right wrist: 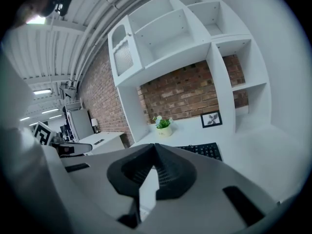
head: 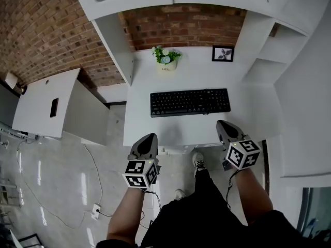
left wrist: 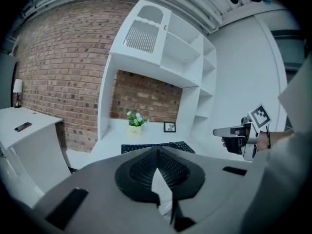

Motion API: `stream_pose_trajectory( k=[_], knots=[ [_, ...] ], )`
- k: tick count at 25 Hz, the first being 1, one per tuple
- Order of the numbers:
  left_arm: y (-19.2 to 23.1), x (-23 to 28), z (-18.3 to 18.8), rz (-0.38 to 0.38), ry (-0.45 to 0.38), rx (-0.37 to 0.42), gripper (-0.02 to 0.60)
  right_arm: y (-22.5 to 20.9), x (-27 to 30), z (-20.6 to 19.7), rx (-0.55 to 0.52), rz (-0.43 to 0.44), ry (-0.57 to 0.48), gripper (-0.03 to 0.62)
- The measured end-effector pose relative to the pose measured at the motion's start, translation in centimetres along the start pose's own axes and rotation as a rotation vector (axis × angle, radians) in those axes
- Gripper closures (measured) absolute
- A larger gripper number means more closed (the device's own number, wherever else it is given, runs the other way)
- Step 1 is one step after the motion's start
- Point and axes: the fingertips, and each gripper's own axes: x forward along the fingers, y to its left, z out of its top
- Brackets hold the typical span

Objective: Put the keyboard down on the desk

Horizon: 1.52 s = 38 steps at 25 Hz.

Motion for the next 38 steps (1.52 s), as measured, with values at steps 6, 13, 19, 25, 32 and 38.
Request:
stream_pose_trajectory(
  k=[6,13,19,25,32,38],
  knots=[
    [-1.2,-4.7,-1.4,-0.036,-0.005,-0.005,0.563,3.9,-4.4,-1.6,-0.001,-0.006,-0.02,0.576],
    [-3.1,-7.9,-2.9,-0.048,-0.007,-0.006,0.563,6.2,-8.3,-2.2,-0.016,-0.006,-0.026,0.577],
    [-5.5,-9.1,-2.8,-0.053,-0.035,0.016,0.563,6.5,-11.0,-2.0,-0.024,0.009,-0.039,0.577],
    [-8.2,-10.3,-3.9,-0.029,-0.045,0.017,0.563,6.3,-13.9,-2.4,-0.023,0.043,-0.056,0.577],
    [-13.7,-11.0,-5.0,-0.014,-0.036,-0.003,0.563,4.7,-18.1,-3.3,-0.022,0.096,-0.062,0.577],
    [-18.1,-12.4,-5.8,0.015,-0.037,-0.007,0.563,2.9,-22.2,-3.7,-0.031,0.136,-0.049,0.577]
  ],
)
